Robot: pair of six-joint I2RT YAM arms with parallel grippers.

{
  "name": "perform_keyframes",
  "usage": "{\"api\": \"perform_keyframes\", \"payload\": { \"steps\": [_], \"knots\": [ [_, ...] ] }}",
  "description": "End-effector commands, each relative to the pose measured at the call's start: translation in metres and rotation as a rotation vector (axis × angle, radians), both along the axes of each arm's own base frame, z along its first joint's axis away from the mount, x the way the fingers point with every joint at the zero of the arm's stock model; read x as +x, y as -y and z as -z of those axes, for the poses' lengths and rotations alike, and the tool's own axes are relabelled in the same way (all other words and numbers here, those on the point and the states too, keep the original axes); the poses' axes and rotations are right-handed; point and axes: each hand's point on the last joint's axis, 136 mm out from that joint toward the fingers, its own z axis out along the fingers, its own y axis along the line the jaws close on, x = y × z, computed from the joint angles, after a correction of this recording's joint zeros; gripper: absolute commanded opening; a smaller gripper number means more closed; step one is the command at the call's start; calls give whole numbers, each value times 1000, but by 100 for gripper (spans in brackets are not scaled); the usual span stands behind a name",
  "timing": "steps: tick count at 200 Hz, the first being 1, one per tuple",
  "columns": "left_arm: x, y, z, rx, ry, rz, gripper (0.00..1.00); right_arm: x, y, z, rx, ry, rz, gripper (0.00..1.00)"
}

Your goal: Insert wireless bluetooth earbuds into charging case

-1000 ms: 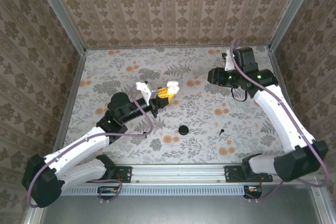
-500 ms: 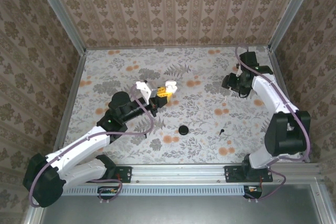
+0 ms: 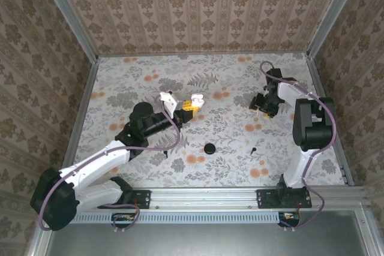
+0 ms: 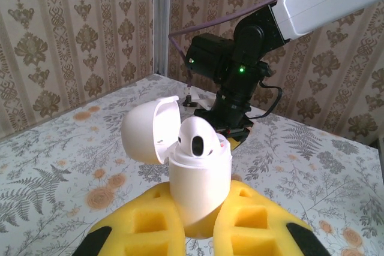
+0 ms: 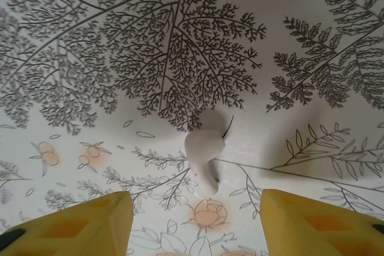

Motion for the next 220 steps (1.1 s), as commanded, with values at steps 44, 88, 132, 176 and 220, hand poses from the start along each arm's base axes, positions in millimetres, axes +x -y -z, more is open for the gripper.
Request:
{"api": "perform_keyframes", "payload": {
  "steps": [44,88,132,176,220],
  "knots": [
    [3,1,-10,-22,36,24,0,18,-15,8,6,7,-77,53],
    [0,-2,-11,-29,36,27,0,18,-20,19,-37,-46,-114,33],
    [-5,-9,-13,-34,42,10,0,1,-38,23,-49,-81,-162,22],
    [-8,-11,-16,-41,43,12,0,-37,-72,24,7,-127,-171,22],
    [-12,-13,-19,-55,41,17,0,-76,-105,15,106,-135,-148,34]
  ]
}}
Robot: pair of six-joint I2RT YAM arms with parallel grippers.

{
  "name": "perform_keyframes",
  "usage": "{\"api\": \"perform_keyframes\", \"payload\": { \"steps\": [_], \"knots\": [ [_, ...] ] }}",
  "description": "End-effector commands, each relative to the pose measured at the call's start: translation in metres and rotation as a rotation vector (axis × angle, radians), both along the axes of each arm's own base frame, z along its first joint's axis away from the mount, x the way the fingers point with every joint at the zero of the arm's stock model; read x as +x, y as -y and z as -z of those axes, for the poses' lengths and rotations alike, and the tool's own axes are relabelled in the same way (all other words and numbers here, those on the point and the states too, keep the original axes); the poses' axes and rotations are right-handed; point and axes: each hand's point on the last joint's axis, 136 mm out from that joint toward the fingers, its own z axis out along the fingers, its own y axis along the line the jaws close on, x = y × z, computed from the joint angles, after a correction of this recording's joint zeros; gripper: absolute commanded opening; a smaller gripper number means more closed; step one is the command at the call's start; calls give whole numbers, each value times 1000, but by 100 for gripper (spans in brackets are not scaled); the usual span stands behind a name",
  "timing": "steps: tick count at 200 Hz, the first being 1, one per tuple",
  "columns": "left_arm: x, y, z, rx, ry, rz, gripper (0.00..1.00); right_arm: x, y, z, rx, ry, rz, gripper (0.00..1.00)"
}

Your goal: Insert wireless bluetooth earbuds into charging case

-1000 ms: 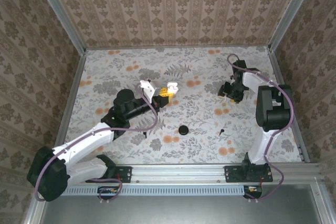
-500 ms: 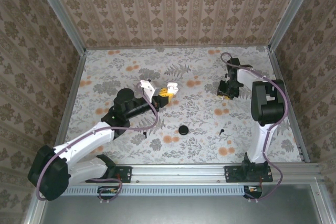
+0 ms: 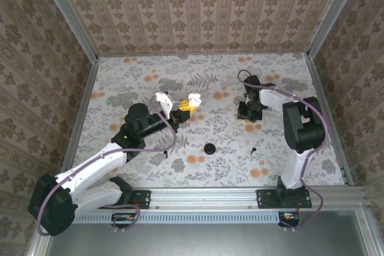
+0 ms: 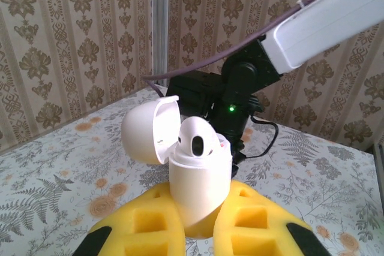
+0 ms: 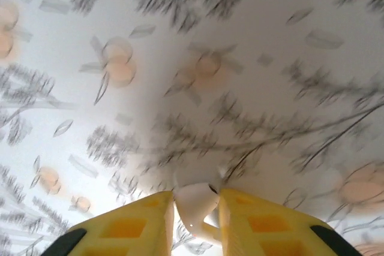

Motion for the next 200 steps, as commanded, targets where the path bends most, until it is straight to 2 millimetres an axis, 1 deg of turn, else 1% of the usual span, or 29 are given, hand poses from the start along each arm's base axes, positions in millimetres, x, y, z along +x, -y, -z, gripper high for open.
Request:
{"api": "perform_keyframes", "payload": {
  "steps": [1,11,30,48,64,79,90,110,128,143,168,200],
  "knots": [
    [-5,-4,-6,-26,11,6,0,-44,-28,0,104,-116,27,35],
    [-6,-5,-7,-28,11,7,0,-48,-36,-6,119,-105,19,38],
    [-7,-6,-8,-35,10,5,0,-52,-55,-18,165,-76,-4,41],
    [-9,-7,-9,-38,11,6,0,-51,-63,-33,182,-45,-15,43],
    [-10,-9,-10,-42,13,0,0,-48,-60,-46,169,-16,-15,43],
    [-11,-11,-10,-43,14,-5,0,-43,-49,-57,143,18,-3,43],
    [-11,-11,-10,-43,14,-6,0,-38,-41,-60,135,32,19,43],
    [-12,-12,-10,-42,16,-8,0,-28,-25,-62,121,49,59,43],
    [-12,-12,-9,-40,17,-7,0,-20,-17,-62,76,46,56,44],
    [-11,-12,-10,-39,23,-9,0,-15,-16,-60,46,28,44,44],
    [-11,-11,-8,-30,26,-9,0,-9,-13,-51,7,-9,33,45],
    [-10,-11,-5,-15,31,-9,0,-7,-9,-40,-34,-49,26,46]
  ]
}}
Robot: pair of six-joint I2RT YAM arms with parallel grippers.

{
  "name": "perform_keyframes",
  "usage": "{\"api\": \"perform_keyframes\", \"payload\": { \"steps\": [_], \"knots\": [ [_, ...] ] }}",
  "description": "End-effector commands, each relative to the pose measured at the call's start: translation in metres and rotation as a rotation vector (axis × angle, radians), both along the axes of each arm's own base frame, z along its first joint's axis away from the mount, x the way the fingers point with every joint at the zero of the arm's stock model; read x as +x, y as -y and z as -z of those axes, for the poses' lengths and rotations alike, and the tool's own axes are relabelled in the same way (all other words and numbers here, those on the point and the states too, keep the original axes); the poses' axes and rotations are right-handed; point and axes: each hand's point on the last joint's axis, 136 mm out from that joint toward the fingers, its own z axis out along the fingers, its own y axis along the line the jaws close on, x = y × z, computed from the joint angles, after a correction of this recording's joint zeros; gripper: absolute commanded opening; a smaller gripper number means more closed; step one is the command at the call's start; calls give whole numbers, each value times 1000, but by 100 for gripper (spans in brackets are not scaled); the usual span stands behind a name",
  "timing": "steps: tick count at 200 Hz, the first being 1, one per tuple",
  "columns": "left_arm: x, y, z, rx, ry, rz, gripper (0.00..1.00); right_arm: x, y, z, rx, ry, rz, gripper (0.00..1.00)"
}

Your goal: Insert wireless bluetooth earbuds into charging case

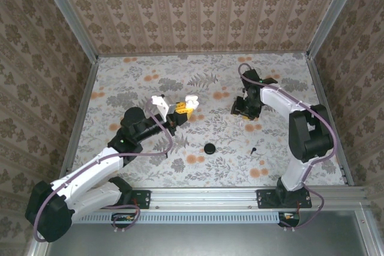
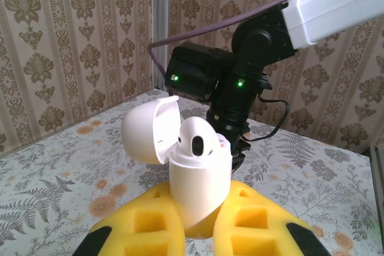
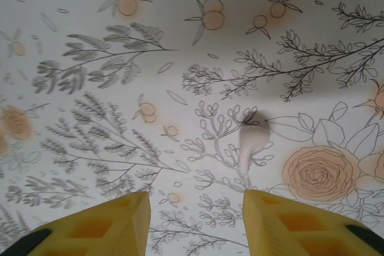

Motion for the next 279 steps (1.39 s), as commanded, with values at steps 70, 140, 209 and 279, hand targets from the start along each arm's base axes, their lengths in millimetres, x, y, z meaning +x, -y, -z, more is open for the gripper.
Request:
{"api": "perform_keyframes", "payload": {
  "steps": [70,140,209,279],
  "knots": [
    [-1,-2,4,18,22,1,0,-4,12,33,-122,-121,-8,48],
    [-5,-5,5,15,36,2,0,0,15,46,-170,-153,-24,45],
    [-6,-7,4,11,36,2,0,-4,9,48,-199,-172,-62,34],
    [-8,-9,4,10,35,1,0,-12,9,52,-215,-188,-83,30]
  ]
}}
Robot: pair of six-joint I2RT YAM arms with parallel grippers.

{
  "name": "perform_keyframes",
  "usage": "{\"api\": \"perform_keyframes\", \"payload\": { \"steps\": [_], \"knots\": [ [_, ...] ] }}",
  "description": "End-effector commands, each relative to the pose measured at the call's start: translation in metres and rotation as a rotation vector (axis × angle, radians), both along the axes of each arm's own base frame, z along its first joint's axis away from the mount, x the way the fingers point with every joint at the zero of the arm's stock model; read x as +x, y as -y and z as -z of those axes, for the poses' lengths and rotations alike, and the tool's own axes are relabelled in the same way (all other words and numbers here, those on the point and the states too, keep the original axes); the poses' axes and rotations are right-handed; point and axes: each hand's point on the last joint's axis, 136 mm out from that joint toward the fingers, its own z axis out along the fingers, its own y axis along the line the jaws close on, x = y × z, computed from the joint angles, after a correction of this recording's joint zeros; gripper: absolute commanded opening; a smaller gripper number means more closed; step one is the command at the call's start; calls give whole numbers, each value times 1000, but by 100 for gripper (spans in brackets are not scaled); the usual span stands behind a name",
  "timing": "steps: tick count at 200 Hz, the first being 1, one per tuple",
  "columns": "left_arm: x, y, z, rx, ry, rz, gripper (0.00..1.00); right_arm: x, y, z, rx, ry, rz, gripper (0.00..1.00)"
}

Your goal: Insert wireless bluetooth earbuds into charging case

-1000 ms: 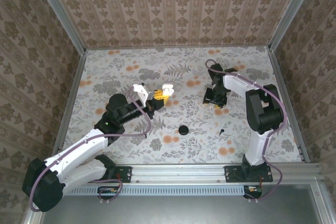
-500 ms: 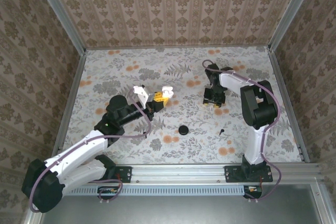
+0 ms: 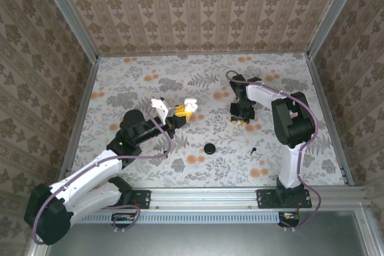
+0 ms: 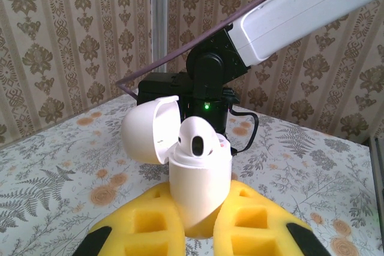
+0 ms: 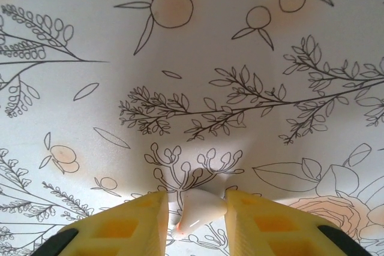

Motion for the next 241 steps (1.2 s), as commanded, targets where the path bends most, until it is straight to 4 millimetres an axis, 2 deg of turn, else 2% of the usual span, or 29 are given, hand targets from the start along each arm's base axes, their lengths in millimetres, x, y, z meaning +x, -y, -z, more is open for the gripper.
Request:
{"api": "perform_keyframes", "payload": {
  "steps": [1,96,165,204,241],
  "knots": [
    [-3,-4,-6,-10,36,2,0,-9,7,3,-42,-38,-13,30],
    [-2,-4,-7,-11,31,-2,0,7,-3,-7,-24,2,-80,27],
    [-2,-3,-9,-12,31,3,0,3,0,-10,-68,-14,-114,39],
    [-2,-3,-8,-13,30,3,0,-4,-1,-2,-74,-43,-128,39],
    [-3,-4,-8,-14,27,5,0,-6,-1,5,-84,-62,-138,33]
  ]
}}
